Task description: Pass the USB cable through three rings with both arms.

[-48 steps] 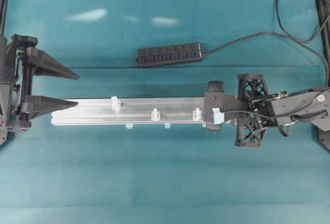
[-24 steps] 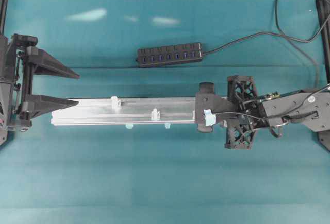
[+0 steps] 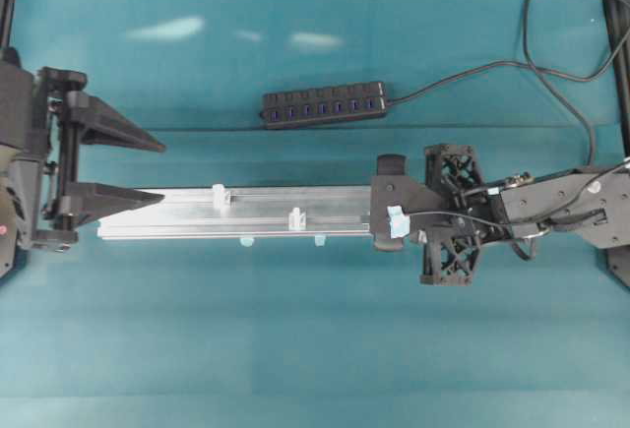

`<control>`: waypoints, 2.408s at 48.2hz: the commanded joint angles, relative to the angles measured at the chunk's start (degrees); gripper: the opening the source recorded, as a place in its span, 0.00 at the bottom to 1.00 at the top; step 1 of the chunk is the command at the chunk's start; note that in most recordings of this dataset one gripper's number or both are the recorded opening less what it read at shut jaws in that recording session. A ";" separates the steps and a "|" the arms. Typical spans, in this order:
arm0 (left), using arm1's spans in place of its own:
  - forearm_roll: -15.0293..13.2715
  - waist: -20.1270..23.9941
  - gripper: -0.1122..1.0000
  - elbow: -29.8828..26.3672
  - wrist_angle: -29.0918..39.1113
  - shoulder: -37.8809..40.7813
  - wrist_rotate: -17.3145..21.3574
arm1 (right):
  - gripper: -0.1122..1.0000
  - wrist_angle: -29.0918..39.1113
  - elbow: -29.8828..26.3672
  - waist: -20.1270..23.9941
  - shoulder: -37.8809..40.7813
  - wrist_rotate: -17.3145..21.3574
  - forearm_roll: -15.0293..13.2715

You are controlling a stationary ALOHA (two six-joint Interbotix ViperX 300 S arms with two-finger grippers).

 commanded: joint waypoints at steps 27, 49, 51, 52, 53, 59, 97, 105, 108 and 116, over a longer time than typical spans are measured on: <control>0.09 0.88 0.71 -2.37 -5.01 4.83 -0.26 | 0.03 -3.69 -0.44 -1.49 -0.44 0.44 -0.26; 0.09 1.23 0.72 -7.38 -13.71 21.36 -4.75 | 0.03 -10.02 2.02 -2.37 -0.79 0.62 -0.26; 0.18 1.23 0.72 -7.82 -14.15 22.85 -4.83 | 0.03 -10.37 2.02 -2.46 -0.79 0.62 -0.26; 0.09 1.23 0.72 -8.00 -14.41 23.73 -4.83 | 0.03 -10.46 2.02 -2.55 -0.79 0.53 -0.26; 0.09 1.23 0.72 -8.35 -14.77 24.52 -4.75 | 0.03 -10.55 2.02 -2.55 -0.79 0.62 -0.26; 0.09 1.05 0.72 -10.11 -17.31 29.27 -4.66 | 0.03 -11.34 2.02 -2.99 -0.79 0.62 -0.26; 0.09 -0.26 0.72 -24.17 -18.46 52.65 -4.04 | 0.03 -14.59 2.90 -3.16 -1.23 0.70 -0.26; 0.09 -0.97 0.72 -25.31 -19.42 55.90 -4.13 | 0.03 -15.03 2.81 -3.16 -1.23 0.70 -0.26; 0.09 -1.14 0.72 -26.10 -20.04 57.04 -4.13 | 0.03 -15.03 2.81 -3.16 -1.23 0.70 -0.26; 0.09 -1.23 0.72 -27.86 -20.21 57.92 -4.04 | 0.03 -15.03 2.81 -3.16 -1.23 0.79 -0.26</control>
